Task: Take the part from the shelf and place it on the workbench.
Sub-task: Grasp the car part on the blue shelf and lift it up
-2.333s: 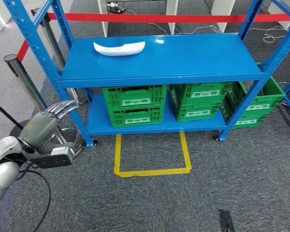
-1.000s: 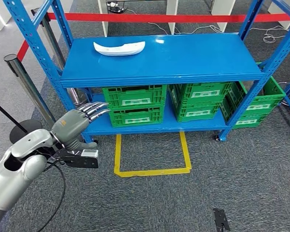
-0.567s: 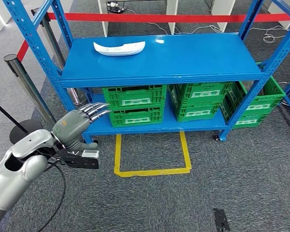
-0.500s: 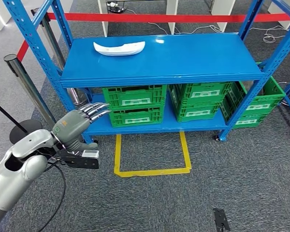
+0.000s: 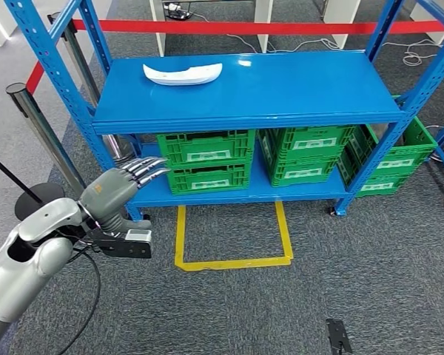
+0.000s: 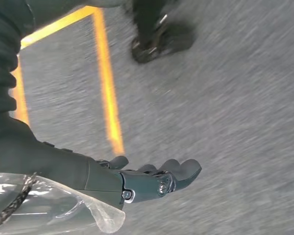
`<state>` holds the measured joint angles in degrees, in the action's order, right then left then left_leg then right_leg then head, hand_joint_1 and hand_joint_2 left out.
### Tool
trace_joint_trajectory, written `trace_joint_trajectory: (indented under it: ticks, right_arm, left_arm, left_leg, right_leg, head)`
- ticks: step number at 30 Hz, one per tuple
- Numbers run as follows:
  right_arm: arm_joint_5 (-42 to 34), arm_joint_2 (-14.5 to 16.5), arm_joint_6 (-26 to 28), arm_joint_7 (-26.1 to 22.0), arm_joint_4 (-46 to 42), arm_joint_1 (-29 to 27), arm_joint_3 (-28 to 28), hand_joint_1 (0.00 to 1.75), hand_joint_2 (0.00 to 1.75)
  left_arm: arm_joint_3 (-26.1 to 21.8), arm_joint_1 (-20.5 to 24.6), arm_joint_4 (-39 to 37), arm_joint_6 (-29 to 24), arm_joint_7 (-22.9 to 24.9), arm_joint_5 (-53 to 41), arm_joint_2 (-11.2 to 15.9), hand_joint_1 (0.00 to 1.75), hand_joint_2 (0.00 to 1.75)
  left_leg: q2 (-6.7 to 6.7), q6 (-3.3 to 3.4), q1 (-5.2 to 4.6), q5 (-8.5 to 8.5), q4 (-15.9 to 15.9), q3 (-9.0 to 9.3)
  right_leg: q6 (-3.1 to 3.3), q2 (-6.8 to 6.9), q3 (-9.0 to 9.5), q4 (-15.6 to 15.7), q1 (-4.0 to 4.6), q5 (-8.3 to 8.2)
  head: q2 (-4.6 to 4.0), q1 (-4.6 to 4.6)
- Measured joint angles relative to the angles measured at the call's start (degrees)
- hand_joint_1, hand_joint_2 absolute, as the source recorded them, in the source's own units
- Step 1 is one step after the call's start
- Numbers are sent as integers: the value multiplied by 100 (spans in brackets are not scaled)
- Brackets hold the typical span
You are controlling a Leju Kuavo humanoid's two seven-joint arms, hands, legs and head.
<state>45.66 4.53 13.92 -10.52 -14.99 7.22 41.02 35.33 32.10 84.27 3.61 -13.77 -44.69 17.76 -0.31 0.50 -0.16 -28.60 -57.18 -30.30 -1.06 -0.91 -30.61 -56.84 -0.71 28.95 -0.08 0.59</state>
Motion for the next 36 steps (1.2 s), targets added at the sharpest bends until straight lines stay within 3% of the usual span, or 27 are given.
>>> trace_joint_trajectory:
  ticks: [4, 16, 20, 23, 27, 36]
  right_arm:
    - [-176, 6, -390, -1024, -4, 91, -5, 0, 175]
    - [-208, 6, -373, -1116, -4, 156, -6, 0, 175]
    - [-209, 6, -369, -1115, -4, 156, -6, 0, 0]
    - [-207, 6, -302, -1061, -4, 156, -6, 0, 0]
    - [-180, 6, -103, -899, -4, 154, -11, 0, 175]
    - [-134, 6, 3, -697, -4, 146, -52, 0, 175]
  left_arm:
    - [-122, -169, 75, -263, -25, 37, 29, 0, 0]
    - [-243, -323, 145, -293, -50, 41, 51, 0, 0]
    - [-245, -327, 145, -293, -50, 40, 51, 0, 0]
    - [-245, -328, 145, -293, -50, 32, 50, 0, 0]
    - [-245, -327, 145, -291, -50, 7, 48, 0, 0]
    - [-249, -319, 145, -291, -46, -38, 49, 0, 0]
  left_leg:
    - [4, 1, 0, 1, -1, 1]
    - [-2, 3, 0, 2, -2, -2]
    - [-2, 3, 0, 2, -2, -2]
    - [-2, 3, 0, 2, -2, -2]
    - [-2, 3, 0, 2, -2, -2]
    - [-2, 3, 0, 2, -2, -2]
  right_leg:
    - [0, -2, -3, -2, 0, 0]
    - [0, 9, -2, -3, 0, 0]
    - [0, 9, -2, -3, 0, 0]
    - [0, 9, -2, -3, 0, 0]
    - [0, 9, -2, -3, 0, 0]
    - [0, 9, -3, -3, 0, 0]
  head:
    - [-1, -2]
    - [1, -2]
    - [-1, -2]
    - [-1, -2]
    - [-1, -2]
    - [-1, -2]
